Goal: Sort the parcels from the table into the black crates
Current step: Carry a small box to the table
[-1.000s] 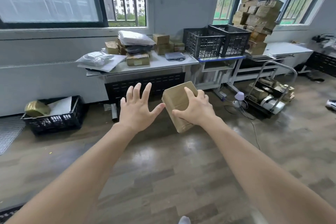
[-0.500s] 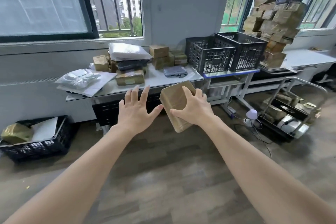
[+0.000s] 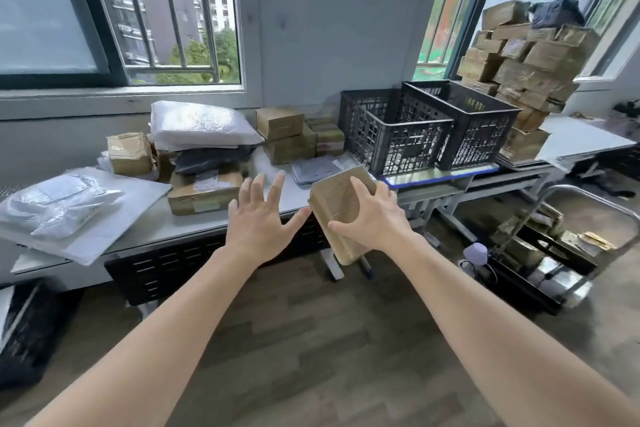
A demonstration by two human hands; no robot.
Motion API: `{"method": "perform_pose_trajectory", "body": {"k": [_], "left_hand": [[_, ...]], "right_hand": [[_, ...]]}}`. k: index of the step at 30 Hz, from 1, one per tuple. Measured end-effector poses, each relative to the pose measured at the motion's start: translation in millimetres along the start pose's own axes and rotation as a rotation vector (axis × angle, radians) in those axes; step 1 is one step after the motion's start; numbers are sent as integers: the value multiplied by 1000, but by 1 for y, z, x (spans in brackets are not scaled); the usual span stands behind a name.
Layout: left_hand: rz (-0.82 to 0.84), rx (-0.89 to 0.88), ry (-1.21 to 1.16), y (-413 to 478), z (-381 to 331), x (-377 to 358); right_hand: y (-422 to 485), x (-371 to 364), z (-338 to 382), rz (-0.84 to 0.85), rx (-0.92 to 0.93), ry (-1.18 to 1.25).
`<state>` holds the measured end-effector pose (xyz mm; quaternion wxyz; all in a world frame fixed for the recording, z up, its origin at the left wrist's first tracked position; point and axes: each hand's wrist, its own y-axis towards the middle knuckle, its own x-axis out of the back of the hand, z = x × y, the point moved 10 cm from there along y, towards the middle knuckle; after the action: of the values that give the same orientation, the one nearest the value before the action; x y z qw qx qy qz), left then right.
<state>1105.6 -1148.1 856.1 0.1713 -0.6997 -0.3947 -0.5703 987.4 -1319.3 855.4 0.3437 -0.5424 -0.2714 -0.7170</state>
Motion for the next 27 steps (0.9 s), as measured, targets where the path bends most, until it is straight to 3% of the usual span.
{"method": "perform_pose_trajectory", "body": {"k": [16, 27], "left_hand": [[41, 42, 102, 290, -5, -99], [35, 145, 11, 454, 7, -174]], "right_hand": [[321, -41, -61, 100, 36, 95], [517, -62, -84, 184, 42, 113]]}}
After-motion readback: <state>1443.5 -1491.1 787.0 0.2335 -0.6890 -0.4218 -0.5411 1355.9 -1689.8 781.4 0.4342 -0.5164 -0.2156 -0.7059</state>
